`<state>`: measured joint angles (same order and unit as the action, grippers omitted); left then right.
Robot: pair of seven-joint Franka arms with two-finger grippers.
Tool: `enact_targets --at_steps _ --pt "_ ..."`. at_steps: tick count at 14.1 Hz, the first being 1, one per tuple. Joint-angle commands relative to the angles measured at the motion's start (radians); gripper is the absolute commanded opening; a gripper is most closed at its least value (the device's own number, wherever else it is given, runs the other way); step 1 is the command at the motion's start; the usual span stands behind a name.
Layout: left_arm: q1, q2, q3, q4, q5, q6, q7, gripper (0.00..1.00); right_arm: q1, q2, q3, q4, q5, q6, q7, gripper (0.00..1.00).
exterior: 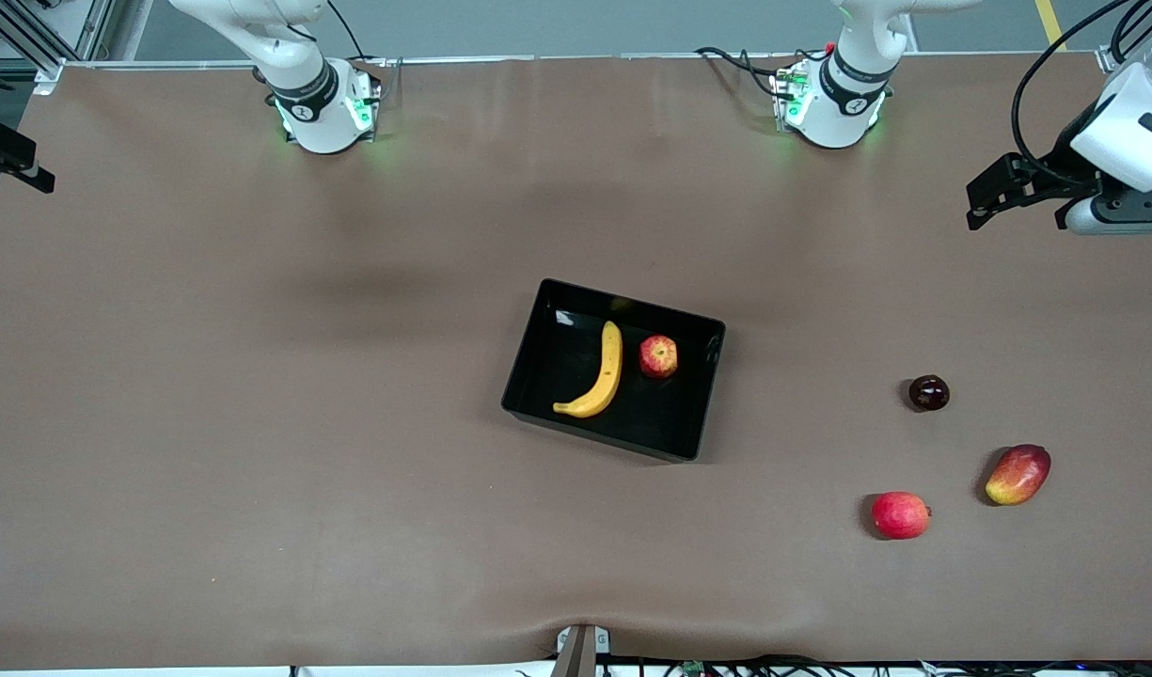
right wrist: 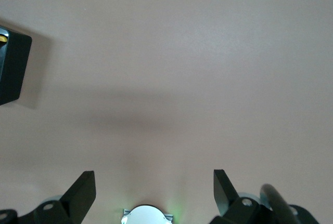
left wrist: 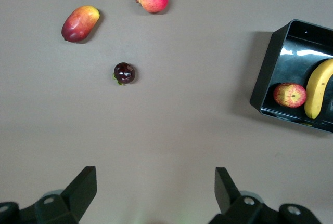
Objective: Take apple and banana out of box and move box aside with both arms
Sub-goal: 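Move the left gripper over the black tray toward the red apple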
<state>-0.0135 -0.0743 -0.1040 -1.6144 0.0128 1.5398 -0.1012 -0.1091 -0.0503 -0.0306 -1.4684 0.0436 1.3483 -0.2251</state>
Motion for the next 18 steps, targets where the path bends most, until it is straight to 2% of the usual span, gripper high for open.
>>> enact_targets --at_steps 1,5,9,11,14,18 --pt "-0.013 0.014 0.0 0.025 0.019 -0.023 -0.003 1.0 -0.026 0.003 0.014 0.013 0.015 -0.006 -0.01 1.0" --pt "-0.022 0.042 -0.003 0.051 0.016 -0.021 -0.005 1.0 -0.027 0.003 0.014 0.013 0.015 -0.006 -0.01 1.0" --pt "-0.043 0.135 -0.086 0.108 0.009 -0.023 -0.02 1.0 -0.027 0.007 0.014 0.013 0.015 -0.006 -0.01 1.0" --pt "-0.043 0.172 -0.163 0.108 0.019 -0.015 -0.144 1.0 -0.027 0.016 0.014 0.013 0.015 -0.008 -0.011 1.0" --pt "-0.069 0.237 -0.239 0.11 0.019 0.018 -0.273 1.0 -0.027 0.02 0.014 0.013 0.015 -0.008 -0.011 1.0" --pt "-0.209 0.347 -0.244 0.11 0.033 0.138 -0.457 1.0 -0.027 0.024 0.014 0.013 0.015 -0.008 -0.013 1.0"
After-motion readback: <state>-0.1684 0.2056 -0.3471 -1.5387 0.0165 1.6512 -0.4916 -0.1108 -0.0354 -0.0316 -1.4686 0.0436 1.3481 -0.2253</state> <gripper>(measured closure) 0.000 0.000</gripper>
